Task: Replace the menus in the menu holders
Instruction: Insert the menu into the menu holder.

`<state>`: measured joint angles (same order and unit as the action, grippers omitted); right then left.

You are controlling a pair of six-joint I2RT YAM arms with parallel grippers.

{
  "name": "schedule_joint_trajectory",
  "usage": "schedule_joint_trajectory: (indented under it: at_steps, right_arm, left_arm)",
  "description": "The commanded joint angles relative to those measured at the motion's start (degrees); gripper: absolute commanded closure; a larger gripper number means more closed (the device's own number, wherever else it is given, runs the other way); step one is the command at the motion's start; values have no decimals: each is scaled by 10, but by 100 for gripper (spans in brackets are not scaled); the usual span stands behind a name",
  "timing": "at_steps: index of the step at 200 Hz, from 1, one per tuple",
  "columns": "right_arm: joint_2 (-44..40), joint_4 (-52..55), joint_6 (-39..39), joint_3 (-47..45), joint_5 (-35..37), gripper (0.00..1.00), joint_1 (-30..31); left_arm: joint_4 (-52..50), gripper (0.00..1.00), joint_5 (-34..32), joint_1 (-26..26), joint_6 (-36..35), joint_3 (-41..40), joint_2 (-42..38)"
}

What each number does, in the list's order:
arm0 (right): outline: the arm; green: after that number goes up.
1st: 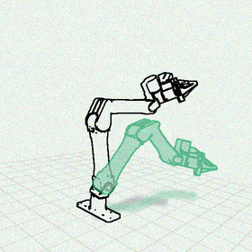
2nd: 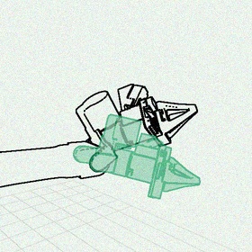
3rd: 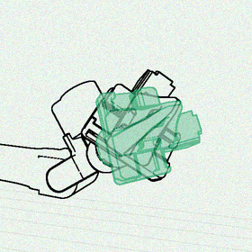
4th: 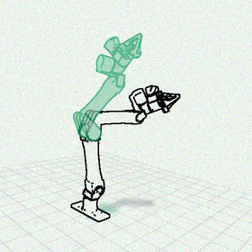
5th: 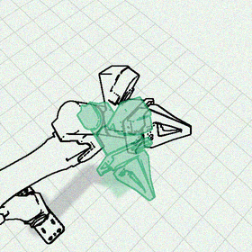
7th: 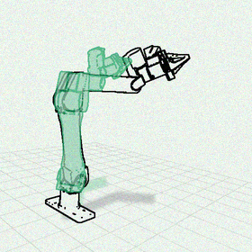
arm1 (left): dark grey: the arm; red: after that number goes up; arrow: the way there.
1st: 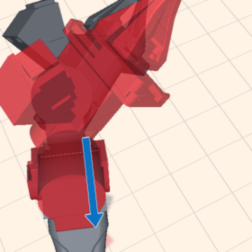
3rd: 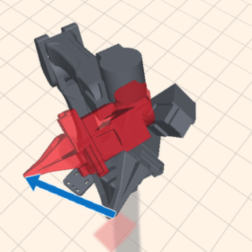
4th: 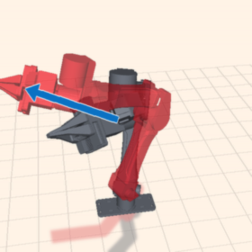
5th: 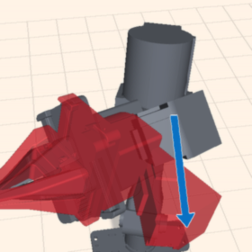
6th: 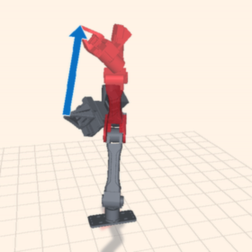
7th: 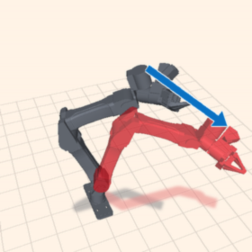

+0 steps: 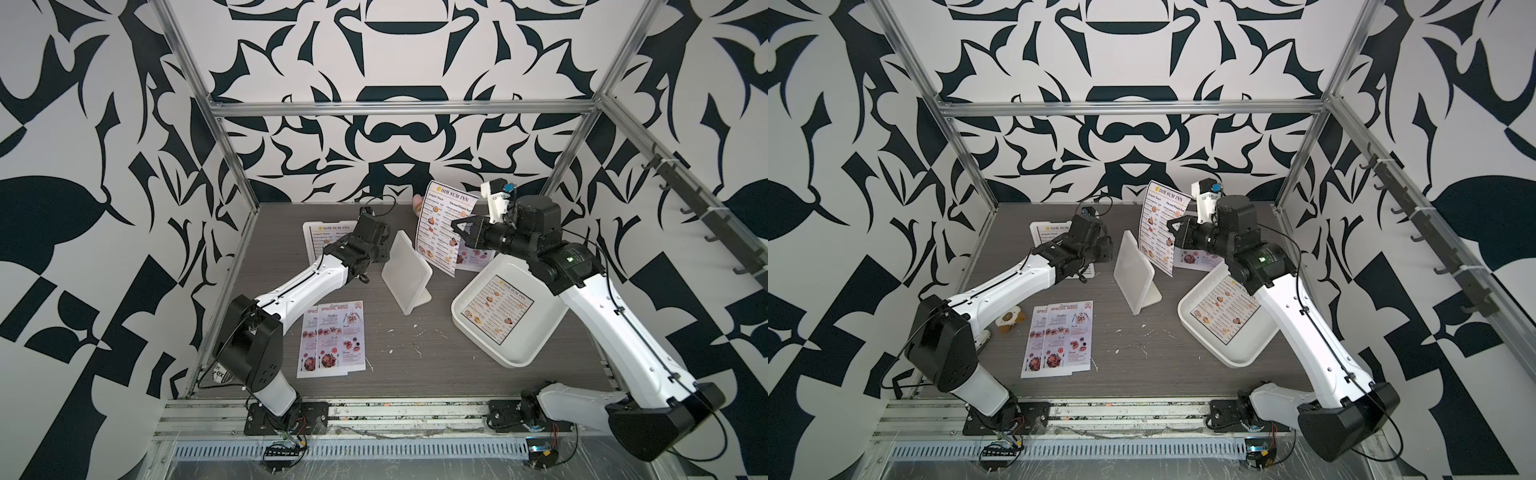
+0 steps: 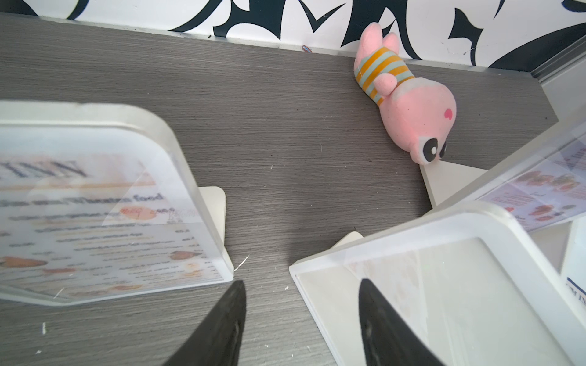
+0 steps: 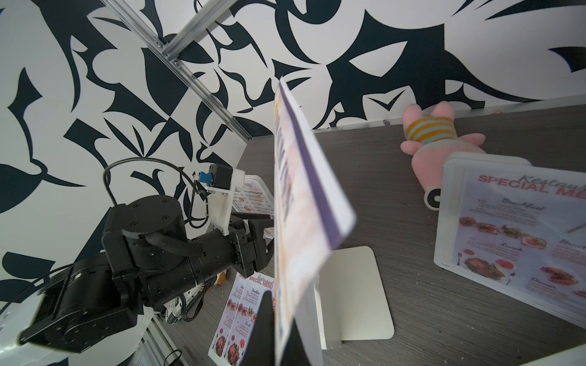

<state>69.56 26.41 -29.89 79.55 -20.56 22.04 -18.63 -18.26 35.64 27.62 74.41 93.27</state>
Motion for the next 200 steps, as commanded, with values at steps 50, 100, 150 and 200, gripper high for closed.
schedule_joint_trajectory:
  at_steps: [50, 100, 150, 200]
  right_arm:
    - [12, -11, -7, 9, -18, 100, -16]
    - [5, -11, -8, 24, -18, 100, -16]
    - [-11, 14, -8, 29, -19, 100, -17]
    - [-23, 8, -19, 26, -25, 100, -16]
  left_arm:
    - [8, 41, 14, 0, -14, -8, -12]
    - [9, 41, 22, 0, -17, -10, -9]
    - [16, 44, 43, 0, -11, -7, -1]
    - [17, 44, 48, 0, -10, 0, 9]
